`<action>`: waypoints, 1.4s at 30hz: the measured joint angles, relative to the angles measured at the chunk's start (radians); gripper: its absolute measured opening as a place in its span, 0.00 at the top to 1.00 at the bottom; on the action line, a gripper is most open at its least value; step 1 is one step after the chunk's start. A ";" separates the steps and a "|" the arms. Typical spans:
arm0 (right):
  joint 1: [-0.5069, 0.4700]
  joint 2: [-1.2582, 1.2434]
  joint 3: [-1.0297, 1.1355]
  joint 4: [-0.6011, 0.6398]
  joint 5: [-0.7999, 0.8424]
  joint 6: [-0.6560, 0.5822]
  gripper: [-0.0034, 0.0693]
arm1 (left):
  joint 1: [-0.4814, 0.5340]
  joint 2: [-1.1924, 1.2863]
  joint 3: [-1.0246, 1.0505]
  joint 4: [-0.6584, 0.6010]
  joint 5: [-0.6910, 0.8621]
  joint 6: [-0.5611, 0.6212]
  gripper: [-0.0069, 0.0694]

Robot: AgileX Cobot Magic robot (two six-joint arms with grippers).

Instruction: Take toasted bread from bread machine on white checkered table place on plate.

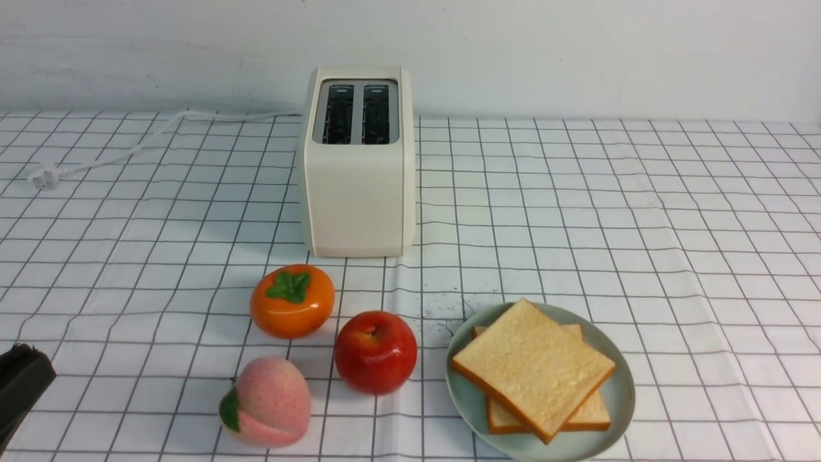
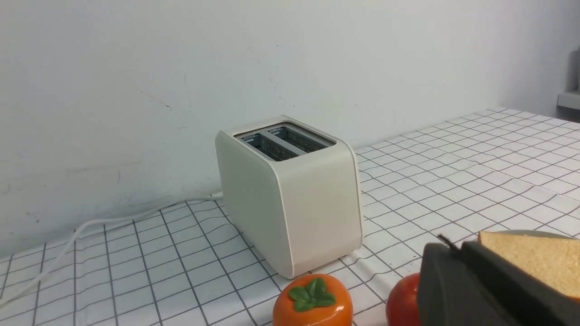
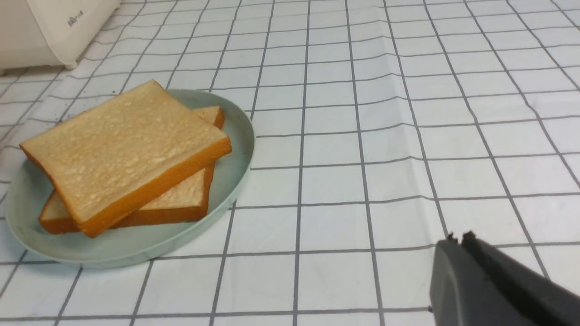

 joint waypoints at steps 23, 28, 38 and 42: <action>0.000 0.000 0.000 -0.002 0.001 0.022 0.96 | 0.000 0.000 0.000 0.001 0.000 0.000 0.84; 0.000 0.000 0.000 -0.003 0.001 0.022 0.96 | 0.000 0.000 0.003 0.001 -0.001 0.000 0.83; 0.000 0.000 0.000 -0.003 0.001 0.022 0.95 | 0.027 0.000 0.065 -0.481 -0.160 0.290 0.93; 0.000 0.000 0.000 -0.003 0.001 0.022 0.95 | 0.148 0.000 0.143 -0.801 -0.318 0.579 0.93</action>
